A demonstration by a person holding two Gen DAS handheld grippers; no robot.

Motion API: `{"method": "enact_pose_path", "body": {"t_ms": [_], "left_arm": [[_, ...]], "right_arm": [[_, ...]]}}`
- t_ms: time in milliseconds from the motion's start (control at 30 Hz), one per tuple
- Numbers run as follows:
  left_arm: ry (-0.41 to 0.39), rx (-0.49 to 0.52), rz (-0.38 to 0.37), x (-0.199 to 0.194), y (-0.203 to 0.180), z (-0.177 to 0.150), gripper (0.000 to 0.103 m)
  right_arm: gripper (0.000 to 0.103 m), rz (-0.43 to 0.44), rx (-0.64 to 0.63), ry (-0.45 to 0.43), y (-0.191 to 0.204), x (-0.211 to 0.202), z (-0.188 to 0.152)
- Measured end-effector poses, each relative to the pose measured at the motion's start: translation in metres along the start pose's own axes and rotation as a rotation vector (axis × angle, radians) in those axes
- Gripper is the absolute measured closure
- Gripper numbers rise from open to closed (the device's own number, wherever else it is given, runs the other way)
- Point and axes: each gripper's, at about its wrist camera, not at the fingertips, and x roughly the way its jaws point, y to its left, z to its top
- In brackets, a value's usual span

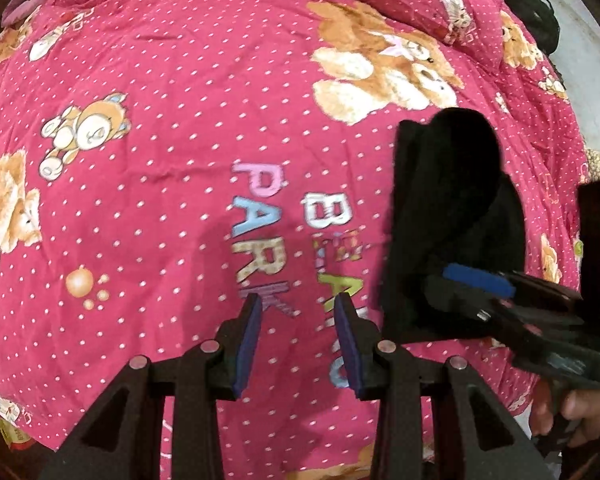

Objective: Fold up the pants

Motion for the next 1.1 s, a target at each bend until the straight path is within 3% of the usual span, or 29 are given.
{"method": "enact_pose_path", "body": {"t_ms": [167,467,667,800,867,1000,1100], "left_arm": [[-0.027,0.021,-0.053,0.001,-0.024,0.017,0.063],[-0.032,0.082,-0.088,0.029,-0.073,0.054,0.051],[0.019,0.059,-0.09,0.055,-0.072,0.063,0.048],[0.042,0.034,-0.178,0.049,-0.071,0.064,0.047],[0.031,0.063,-0.223,0.041,-0.077,0.062,0.04],[0.034,0.119,-0.2,0.047,-0.086,0.06,0.034],[0.062,0.095,-0.2,0.053,-0.085,0.063,0.034]], "right_arm": [[0.053,0.04,0.067,-0.122,-0.017,-0.051,-0.014],[0.053,-0.135,0.323,-0.179,-0.111,-0.088,-0.043],[0.053,-0.063,0.459,-0.108,-0.147,-0.069,-0.059],[0.053,-0.024,0.482,-0.088,-0.153,-0.06,-0.063],[0.053,-0.016,0.492,-0.082,-0.155,-0.058,-0.063],[0.054,-0.012,0.486,-0.067,-0.155,-0.055,-0.06],[0.059,-0.021,0.47,-0.063,-0.15,-0.052,-0.055]]}}
